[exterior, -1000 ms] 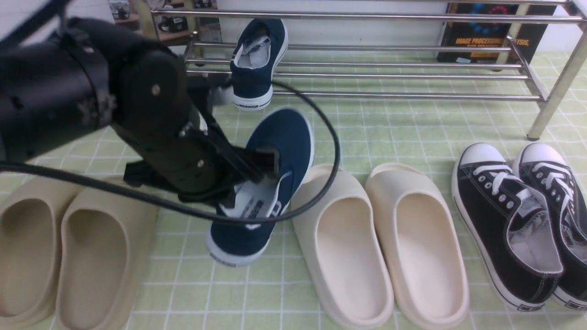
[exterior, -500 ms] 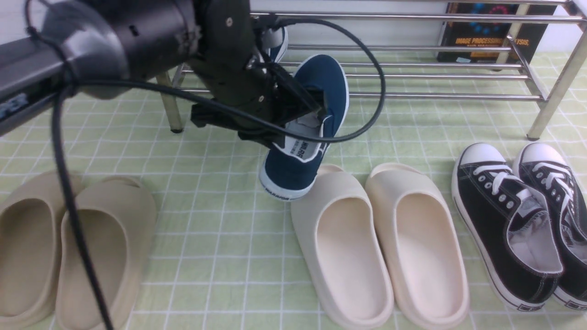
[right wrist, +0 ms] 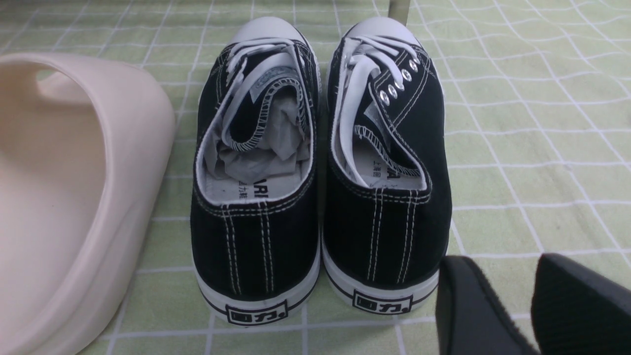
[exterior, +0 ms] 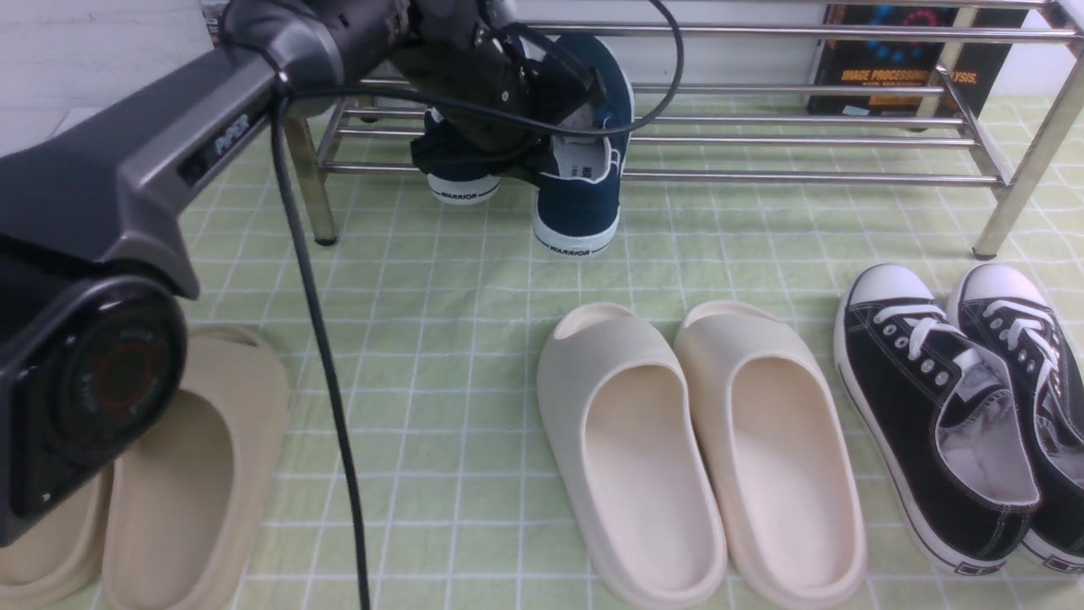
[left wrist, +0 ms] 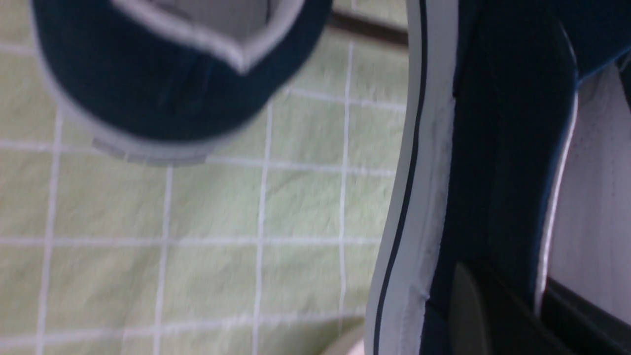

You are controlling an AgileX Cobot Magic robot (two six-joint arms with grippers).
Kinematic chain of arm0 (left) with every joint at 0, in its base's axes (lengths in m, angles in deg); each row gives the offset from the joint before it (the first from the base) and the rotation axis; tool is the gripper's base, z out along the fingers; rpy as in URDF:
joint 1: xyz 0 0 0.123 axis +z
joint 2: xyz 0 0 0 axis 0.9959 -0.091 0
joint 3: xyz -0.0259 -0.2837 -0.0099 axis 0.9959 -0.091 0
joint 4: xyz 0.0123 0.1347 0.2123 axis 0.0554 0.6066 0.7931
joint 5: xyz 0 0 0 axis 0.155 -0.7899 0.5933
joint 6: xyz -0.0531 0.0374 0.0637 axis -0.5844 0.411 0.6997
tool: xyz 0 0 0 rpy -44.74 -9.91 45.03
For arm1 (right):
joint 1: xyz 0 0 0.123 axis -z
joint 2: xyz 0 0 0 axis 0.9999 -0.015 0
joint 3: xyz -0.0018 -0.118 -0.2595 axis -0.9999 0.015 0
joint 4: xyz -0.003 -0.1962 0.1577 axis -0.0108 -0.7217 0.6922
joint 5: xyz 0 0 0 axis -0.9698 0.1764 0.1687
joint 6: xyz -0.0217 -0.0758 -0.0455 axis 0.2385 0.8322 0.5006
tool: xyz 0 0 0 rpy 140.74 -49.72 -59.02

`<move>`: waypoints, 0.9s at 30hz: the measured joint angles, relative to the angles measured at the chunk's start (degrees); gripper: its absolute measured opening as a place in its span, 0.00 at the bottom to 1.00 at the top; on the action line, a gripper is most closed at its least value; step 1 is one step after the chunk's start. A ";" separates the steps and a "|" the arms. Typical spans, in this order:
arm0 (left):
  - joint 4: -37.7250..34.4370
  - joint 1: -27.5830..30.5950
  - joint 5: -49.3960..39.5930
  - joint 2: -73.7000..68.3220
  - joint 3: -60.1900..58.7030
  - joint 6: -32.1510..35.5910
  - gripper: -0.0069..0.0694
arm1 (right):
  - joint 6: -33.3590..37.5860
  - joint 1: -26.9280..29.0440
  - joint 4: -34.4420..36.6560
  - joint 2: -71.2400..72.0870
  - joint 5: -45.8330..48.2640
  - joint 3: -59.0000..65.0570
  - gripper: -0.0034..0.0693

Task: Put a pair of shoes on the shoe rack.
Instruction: Use the left arm to put a shoe into the shoe rack

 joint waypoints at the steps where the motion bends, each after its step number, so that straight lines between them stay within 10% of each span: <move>1: 0.00 0.13 0.00 -1.13 1.73 0.00 0.09 | 0.00 0.00 0.00 0.00 0.00 0.00 0.38; 27: 0.87 2.36 4.67 -9.02 12.78 0.21 0.10 | 0.00 0.00 0.00 0.00 0.00 0.00 0.38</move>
